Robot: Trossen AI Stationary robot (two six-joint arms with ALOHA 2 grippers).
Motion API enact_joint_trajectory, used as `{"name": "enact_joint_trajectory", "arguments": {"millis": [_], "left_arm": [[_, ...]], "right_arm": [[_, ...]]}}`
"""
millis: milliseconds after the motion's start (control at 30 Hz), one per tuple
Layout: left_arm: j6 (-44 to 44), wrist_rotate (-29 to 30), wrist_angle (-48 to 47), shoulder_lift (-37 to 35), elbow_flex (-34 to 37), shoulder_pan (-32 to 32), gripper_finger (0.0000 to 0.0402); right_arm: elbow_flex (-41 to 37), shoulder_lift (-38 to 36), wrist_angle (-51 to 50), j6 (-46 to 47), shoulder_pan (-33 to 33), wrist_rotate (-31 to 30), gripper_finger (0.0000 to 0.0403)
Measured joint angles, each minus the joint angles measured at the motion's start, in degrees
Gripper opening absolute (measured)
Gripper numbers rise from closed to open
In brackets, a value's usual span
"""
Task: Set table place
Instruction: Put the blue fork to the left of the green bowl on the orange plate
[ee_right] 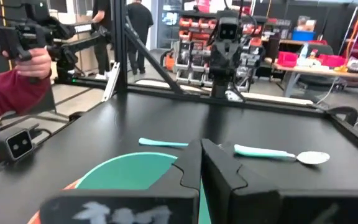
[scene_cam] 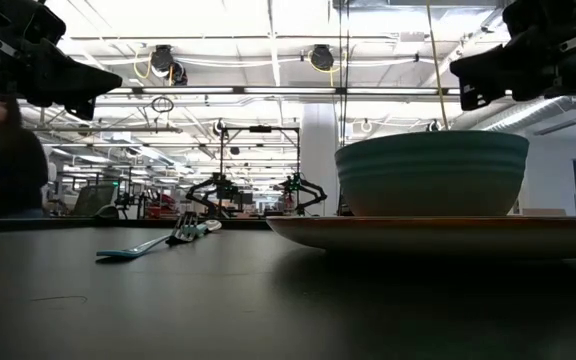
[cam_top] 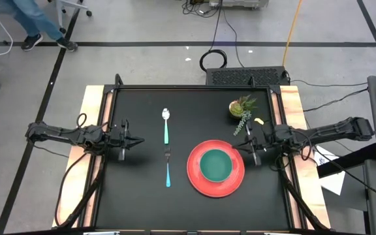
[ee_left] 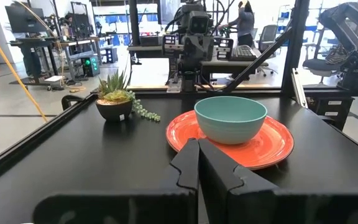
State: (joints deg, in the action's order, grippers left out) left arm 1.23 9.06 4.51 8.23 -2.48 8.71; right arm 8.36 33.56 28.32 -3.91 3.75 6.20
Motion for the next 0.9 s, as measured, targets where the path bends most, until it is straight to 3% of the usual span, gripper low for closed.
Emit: {"name": "enact_joint_trajectory", "arguments": {"millis": [400, 900], "left_arm": [[0.0, 0.0, 0.0, 0.0, 0.0, 0.0, 0.0010], [-2.5, -1.6, -3.9, 0.0, 0.0, 0.0, 0.0010]], "right_arm": [[-6.6, -8.3, 7.6, -0.5, -0.3, 1.6, 0.0000], [-6.9, -9.2, 4.7, 0.2, -0.4, 1.6, 0.0000]]}}
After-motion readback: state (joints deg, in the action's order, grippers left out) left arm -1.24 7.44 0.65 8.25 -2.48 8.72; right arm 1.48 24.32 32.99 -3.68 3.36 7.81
